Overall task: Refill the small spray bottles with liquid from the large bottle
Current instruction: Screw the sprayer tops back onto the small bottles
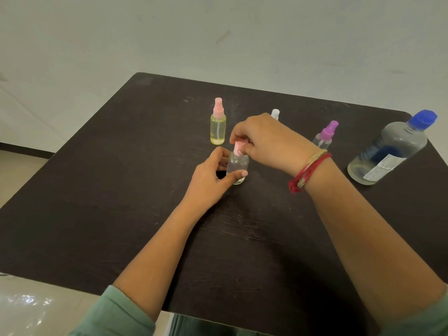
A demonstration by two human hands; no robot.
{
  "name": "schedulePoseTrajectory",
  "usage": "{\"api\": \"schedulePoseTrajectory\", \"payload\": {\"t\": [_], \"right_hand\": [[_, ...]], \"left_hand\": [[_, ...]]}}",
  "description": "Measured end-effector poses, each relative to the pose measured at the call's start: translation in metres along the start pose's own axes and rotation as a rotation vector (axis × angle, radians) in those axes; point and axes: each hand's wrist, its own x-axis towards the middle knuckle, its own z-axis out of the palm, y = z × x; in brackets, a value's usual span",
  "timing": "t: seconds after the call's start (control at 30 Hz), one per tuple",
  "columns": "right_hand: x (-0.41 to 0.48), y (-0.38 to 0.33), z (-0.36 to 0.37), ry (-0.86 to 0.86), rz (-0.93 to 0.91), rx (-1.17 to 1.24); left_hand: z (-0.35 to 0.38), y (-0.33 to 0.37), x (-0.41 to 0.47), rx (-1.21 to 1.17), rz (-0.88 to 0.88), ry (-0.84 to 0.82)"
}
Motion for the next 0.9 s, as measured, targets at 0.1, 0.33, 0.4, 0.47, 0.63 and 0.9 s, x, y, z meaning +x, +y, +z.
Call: {"api": "schedulePoseTrajectory", "payload": {"t": [0.1, 0.33, 0.4, 0.47, 0.63, 0.9], "right_hand": [[0.003, -0.001, 0.000, 0.000, 0.038, -0.047], [-0.002, 0.016, 0.020, 0.228, 0.094, 0.262], [-0.009, 0.027, 0.025, 0.185, 0.026, 0.611], [-0.012, 0.035, 0.033, 0.110, -0.053, 0.776], [-0.007, 0.037, 0.044, 0.297, -0.007, 0.740], [-0.010, 0.036, 0.061, 0.305, -0.075, 0.835]], "left_hand": [[0.000, 0.000, 0.000, 0.003, 0.001, -0.002], [0.000, -0.001, -0.001, 0.001, 0.033, 0.007], [-0.001, -0.003, 0.000, -0.003, 0.034, 0.001], [-0.001, -0.004, 0.000, -0.013, 0.027, -0.004], [-0.001, -0.004, 0.000, -0.020, 0.021, -0.004], [0.000, -0.004, 0.000, -0.019, 0.044, 0.005]]}}
